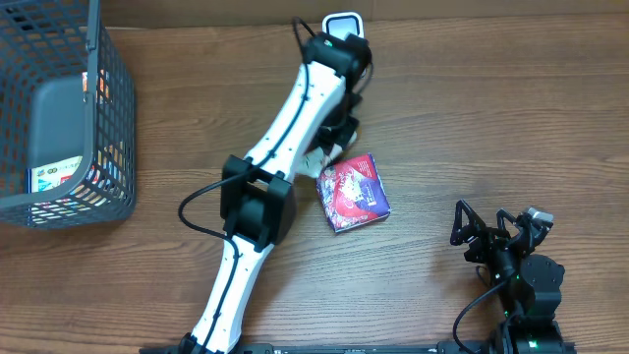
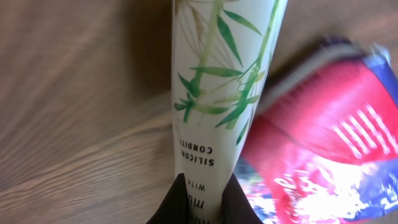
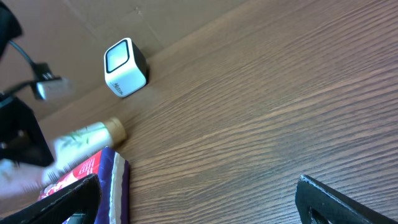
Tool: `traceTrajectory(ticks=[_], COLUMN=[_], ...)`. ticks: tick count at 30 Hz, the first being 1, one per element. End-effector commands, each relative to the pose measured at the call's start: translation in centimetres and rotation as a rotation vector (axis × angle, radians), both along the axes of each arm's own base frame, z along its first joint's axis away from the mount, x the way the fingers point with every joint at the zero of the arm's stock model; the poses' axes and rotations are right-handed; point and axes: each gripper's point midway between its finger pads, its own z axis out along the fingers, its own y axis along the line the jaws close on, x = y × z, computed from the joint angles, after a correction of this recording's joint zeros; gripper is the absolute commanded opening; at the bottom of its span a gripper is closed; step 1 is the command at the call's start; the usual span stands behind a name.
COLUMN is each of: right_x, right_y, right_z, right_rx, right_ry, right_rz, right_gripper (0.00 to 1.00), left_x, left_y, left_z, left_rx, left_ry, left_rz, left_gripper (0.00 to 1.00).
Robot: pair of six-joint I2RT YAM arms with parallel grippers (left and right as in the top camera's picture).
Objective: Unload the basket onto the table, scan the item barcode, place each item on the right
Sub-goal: 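Carry the conditioner tube toward the scanner and lower it beside the bag, then release the tube on the table and return the left gripper to the basket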
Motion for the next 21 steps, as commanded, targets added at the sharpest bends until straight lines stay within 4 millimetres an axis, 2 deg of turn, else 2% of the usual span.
traceTrajectory(ticks=[1,4,8,9,10,11,12,13,15,18,21], right_x=[-0.1,-0.1,-0.1,-0.1,-0.1,-0.1,-0.1,-0.1,-0.1,-0.1,-0.1], right_y=[0.1,0.1,0.1,0.1,0.1,0.1,0.1,0.1,0.1,0.1,0.1], right_z=[-0.3,-0.3,-0.3,-0.3,-0.3,-0.3,-0.3,-0.3,-0.3,-0.3,-0.3], right_rx=[0.004,0.004,0.004,0.004,0.004,0.004,0.004,0.004,0.004,0.004,0.004], right_ry=[0.004,0.004,0.003,0.003,0.003,0.004,0.004,0.003,0.004,0.004,0.004], right_rz=[0.005,0.005,0.005,0.005,0.005,0.005,0.005,0.005,0.005,0.005,0.005], right_gripper=[1.0,1.0,1.0,1.0,1.0,1.0,1.0,1.0,1.0,1.0,1.0], left_x=[-2.5,-3.3,-4.1,-4.4,-4.5,-4.7,-4.8,-4.9,-4.8,-2.9,-1.3], left_y=[-2.2,-3.3,-4.3,-4.6,-4.9,-5.2,-5.4,-5.6,-5.7,-4.0,-0.7], left_z=[-0.4,-0.6,0.7,1.6,2.5,3.5,4.5,6.0,9.0,16.2,24.9], left_rx=[-0.057,-0.068,-0.076,-0.085,-0.096,-0.109,-0.121,-0.14,-0.168,-0.175,-0.236], left_ry=[0.077,0.09,0.071,0.053,0.035,0.012,-0.011,-0.044,-0.124,-0.379,-0.662], left_rz=[-0.134,-0.167,-0.201,-0.212,-0.221,-0.23,-0.237,-0.245,-0.256,-0.192,-0.039], left_gripper=[0.05,0.05,0.26,0.35,0.52,0.71,0.95,1.0,1.0,1.0,1.0])
